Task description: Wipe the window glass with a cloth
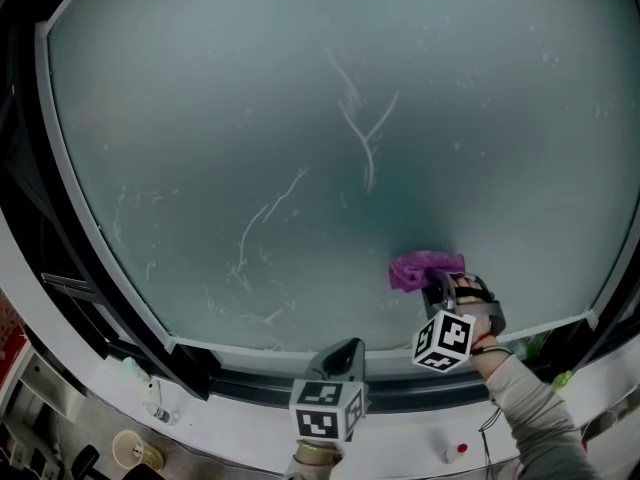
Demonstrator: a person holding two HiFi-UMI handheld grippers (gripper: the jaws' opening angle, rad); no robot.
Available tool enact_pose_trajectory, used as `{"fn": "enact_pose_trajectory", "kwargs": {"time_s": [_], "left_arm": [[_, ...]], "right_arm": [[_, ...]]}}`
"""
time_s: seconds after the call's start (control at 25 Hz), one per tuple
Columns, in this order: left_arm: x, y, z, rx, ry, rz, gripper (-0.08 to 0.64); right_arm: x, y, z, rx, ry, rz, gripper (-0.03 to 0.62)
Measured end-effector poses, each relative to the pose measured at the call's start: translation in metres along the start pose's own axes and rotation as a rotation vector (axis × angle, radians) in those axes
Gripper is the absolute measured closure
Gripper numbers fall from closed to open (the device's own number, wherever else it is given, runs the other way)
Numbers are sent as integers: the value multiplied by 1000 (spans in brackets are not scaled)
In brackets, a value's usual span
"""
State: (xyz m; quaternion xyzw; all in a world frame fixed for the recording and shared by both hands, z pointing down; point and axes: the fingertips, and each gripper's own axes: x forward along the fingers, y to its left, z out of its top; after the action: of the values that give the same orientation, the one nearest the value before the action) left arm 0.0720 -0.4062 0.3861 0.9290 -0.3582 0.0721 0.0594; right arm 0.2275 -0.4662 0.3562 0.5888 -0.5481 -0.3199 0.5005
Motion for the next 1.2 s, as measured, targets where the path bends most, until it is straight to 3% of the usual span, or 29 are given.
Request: {"fn": "enact_pose_trajectory", "kwargs": {"time_s": [0.28,0.6,0.88,1.2], "left_arm": [[-6,0,0,10,-26,2,555],[-14,2,-2,20,-56,21,555],[-19,-3,-9,13,-72,26,555],[-22,-8,-21,-1,-66,34,555]], "right_arm": [[-46,-7,28,333,-169,-63,543],[-87,9,37,759,-284,26,543],[-113,32,38,961,-331,105,543],[-137,46,28,1021,-370,122,543]]}}
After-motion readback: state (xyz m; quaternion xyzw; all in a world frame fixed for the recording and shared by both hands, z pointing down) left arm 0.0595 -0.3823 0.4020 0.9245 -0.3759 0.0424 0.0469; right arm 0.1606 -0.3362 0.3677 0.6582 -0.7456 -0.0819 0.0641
